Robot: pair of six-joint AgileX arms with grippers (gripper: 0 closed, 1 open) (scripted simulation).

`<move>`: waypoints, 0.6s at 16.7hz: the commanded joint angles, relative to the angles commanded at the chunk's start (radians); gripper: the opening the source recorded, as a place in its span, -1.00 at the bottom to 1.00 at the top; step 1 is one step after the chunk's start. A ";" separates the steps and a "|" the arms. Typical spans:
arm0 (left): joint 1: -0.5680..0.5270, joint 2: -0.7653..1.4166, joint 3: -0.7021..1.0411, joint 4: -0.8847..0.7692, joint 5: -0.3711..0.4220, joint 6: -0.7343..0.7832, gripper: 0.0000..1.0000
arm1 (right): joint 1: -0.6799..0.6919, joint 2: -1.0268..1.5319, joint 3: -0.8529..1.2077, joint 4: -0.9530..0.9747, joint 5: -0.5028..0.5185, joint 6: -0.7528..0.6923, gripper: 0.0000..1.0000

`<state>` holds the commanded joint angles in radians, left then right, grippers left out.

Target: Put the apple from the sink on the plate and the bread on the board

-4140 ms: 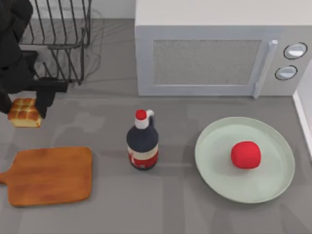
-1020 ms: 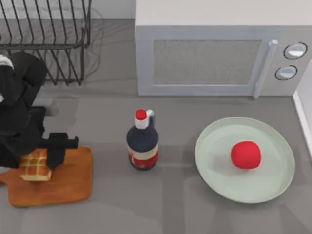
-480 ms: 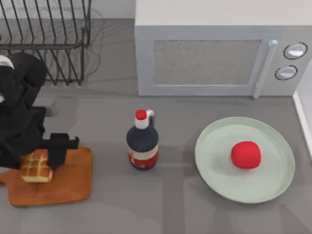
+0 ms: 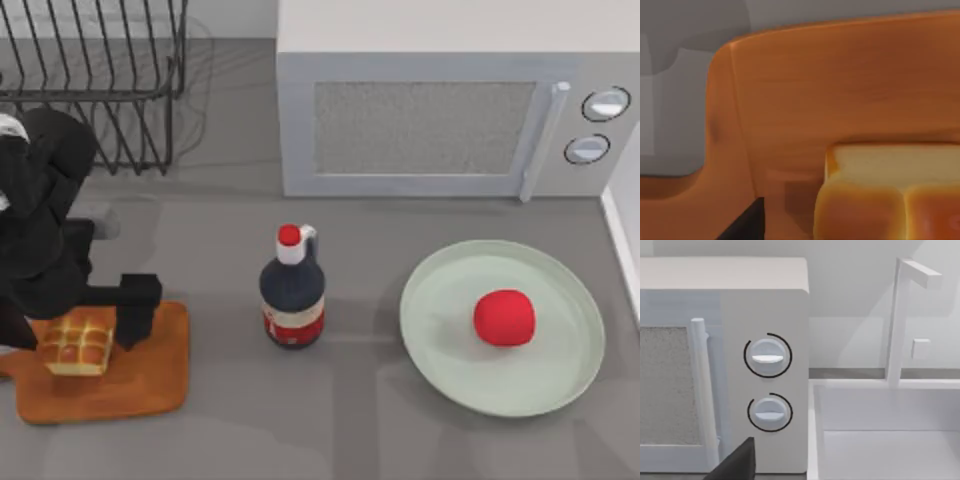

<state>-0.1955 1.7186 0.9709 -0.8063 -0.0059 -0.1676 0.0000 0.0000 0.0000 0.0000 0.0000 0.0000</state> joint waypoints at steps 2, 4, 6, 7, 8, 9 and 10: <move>0.000 0.000 0.000 0.000 0.000 0.000 1.00 | 0.000 0.000 0.000 0.000 0.000 0.000 1.00; 0.000 -0.001 0.000 0.000 0.000 0.000 1.00 | 0.000 0.000 0.000 0.000 0.000 0.000 1.00; 0.001 -0.011 0.000 0.005 0.000 0.002 1.00 | 0.000 0.000 0.000 0.000 0.000 0.000 1.00; 0.002 -0.031 -0.005 0.015 0.000 0.005 1.00 | 0.000 0.000 0.000 0.000 0.000 0.000 1.00; 0.004 -0.062 -0.017 0.029 0.000 0.008 1.00 | 0.000 0.000 0.000 0.000 0.000 0.000 1.00; 0.007 -0.103 -0.035 0.048 0.000 0.013 1.00 | 0.000 0.000 0.000 0.000 0.000 0.000 1.00; 0.012 -0.152 -0.058 0.071 0.000 0.017 1.00 | 0.000 0.000 0.000 0.000 0.000 0.000 1.00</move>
<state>-0.1837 1.5668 0.9133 -0.7357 -0.0056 -0.1502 0.0000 0.0000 0.0000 0.0000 0.0000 0.0000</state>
